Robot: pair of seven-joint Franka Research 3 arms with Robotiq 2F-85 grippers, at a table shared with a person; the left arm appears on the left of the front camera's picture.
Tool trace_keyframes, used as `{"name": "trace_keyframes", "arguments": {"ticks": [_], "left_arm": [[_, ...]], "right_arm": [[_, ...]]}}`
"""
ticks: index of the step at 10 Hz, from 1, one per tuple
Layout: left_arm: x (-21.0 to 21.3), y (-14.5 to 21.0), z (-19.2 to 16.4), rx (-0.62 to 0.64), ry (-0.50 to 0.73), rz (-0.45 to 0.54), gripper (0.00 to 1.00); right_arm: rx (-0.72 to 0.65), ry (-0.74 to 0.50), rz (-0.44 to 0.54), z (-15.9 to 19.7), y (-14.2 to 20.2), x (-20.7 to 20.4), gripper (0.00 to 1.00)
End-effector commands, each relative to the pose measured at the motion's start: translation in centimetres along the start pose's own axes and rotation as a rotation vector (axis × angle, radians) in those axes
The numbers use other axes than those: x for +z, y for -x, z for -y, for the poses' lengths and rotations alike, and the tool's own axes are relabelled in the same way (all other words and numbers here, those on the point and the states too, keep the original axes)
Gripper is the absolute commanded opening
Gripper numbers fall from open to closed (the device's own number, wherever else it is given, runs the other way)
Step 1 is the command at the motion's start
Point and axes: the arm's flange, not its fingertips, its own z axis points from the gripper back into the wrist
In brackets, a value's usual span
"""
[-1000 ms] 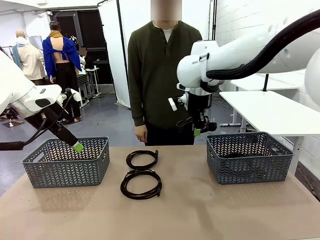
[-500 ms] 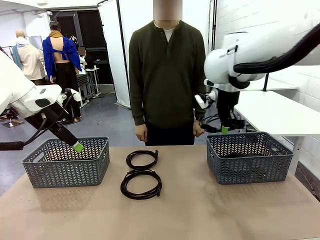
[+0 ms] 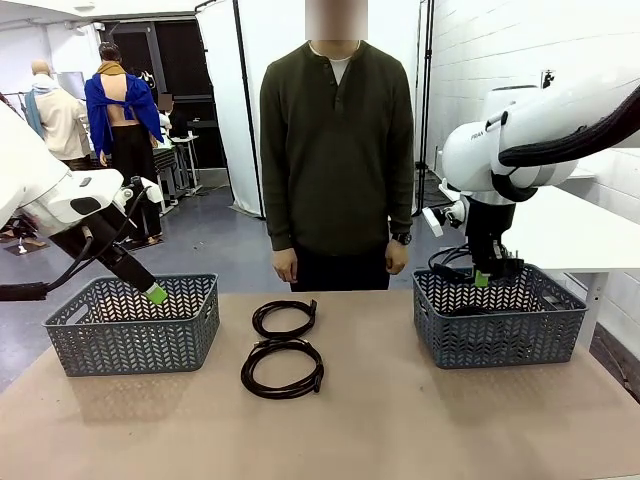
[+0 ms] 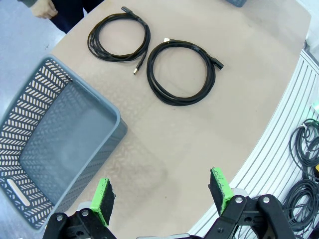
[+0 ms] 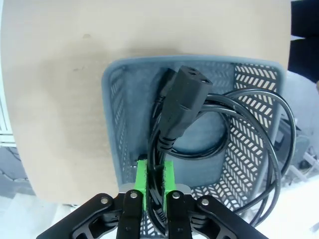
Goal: Organize the cables according to human instructions.
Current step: Pick up a bundle of cables and place it in the basket indicated by the human.
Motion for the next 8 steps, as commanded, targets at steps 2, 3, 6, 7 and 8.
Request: {"name": "trace_keyframes", "arguments": {"ticks": [2,3,6,7,8], "left_arm": [[0.0,0.2,-0.2,-0.007,0.014,0.016,1.0],[0.0,0.2,-0.2,-0.007,0.014,0.016,1.0],[0.0,0.2,-0.2,-0.007,0.014,0.016,1.0],[0.0,0.2,-0.2,-0.007,0.014,0.016,1.0],[0.0,0.2,-0.2,-0.007,0.014,0.016,1.0]], "right_arm": [[0.069,0.049,0.023,-0.8,1.0,-1.8,0.0],[0.077,0.058,0.03,-0.7,1.2,-2.4,0.0],[0.089,0.051,0.029,-0.4,1.6,-3.9,0.0],[0.087,0.043,0.03,-0.2,1.7,-4.3,0.0],[0.081,0.052,0.024,0.0,1.8,-4.7,0.0]]}}
